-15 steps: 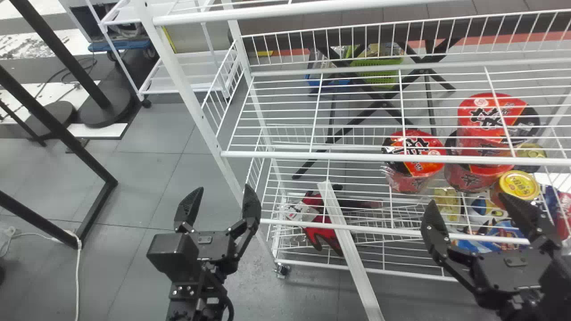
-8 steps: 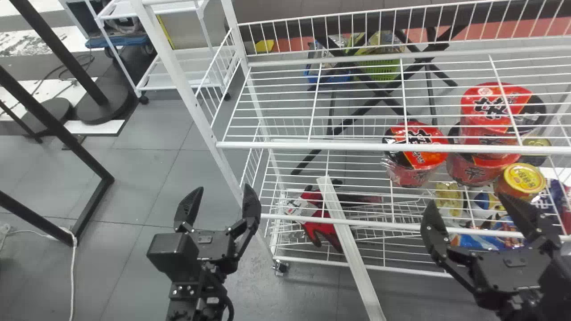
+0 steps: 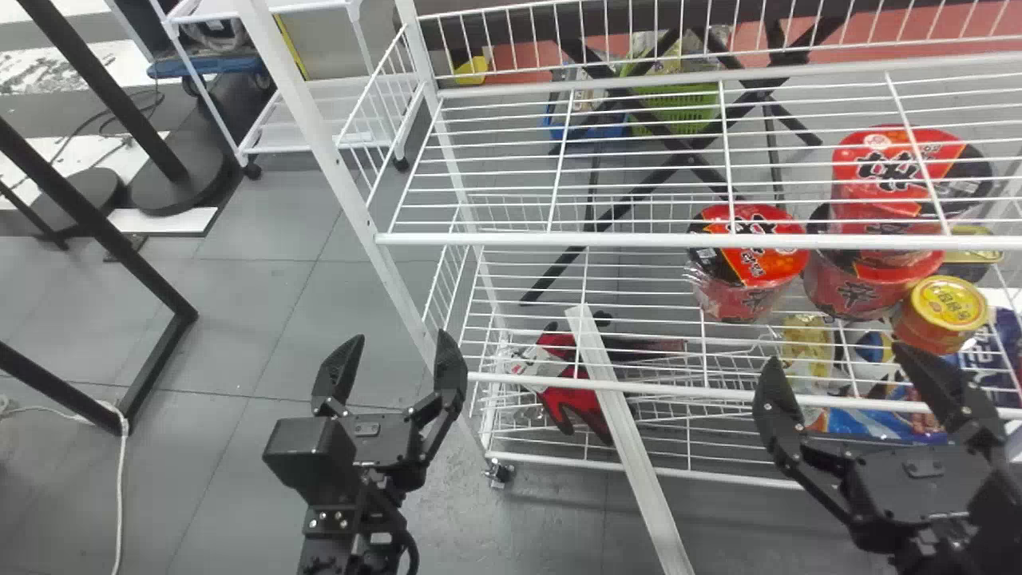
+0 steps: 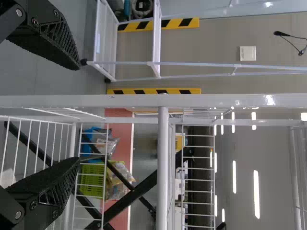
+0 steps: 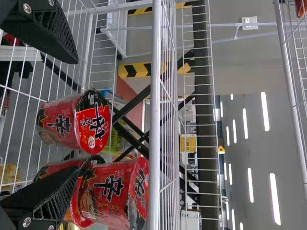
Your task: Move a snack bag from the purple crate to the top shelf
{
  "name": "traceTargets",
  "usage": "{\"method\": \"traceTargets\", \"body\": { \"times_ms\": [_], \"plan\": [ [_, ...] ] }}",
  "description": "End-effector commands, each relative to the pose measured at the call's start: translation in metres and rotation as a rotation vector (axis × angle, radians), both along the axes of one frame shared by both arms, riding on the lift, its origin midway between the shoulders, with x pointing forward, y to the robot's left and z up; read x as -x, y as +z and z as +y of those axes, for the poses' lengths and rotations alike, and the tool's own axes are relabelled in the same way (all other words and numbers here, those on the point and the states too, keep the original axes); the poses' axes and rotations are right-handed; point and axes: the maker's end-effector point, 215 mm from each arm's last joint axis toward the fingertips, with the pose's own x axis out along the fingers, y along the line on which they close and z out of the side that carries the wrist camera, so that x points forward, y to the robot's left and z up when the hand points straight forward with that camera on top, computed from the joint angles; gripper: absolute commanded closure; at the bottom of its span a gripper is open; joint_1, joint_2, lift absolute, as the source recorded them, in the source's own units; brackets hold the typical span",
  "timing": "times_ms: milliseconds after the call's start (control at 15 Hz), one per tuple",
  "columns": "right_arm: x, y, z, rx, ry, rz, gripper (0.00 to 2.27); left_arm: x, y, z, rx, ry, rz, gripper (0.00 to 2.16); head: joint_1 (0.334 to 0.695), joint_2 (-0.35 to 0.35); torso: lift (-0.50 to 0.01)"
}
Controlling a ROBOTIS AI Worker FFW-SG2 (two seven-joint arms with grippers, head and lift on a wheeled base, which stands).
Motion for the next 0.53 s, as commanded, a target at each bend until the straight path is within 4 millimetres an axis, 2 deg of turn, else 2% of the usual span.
{"method": "traceTargets", "body": {
  "times_ms": [0,467],
  "plan": [
    [0.0032,0.0214,0.0004,-0.018,0.005,-0.093,0.00,0.0001,-0.0003,-0.0001,0.000,0.000,0.001,0.16,0.695,0.223,-0.451],
    [0.0050,0.0162,-0.0010,-0.024,0.001,-0.069,0.00,0.0000,-0.0001,0.0008,-0.001,0.001,0.000,0.16,0.695,0.225,-0.451]
  ]
}}
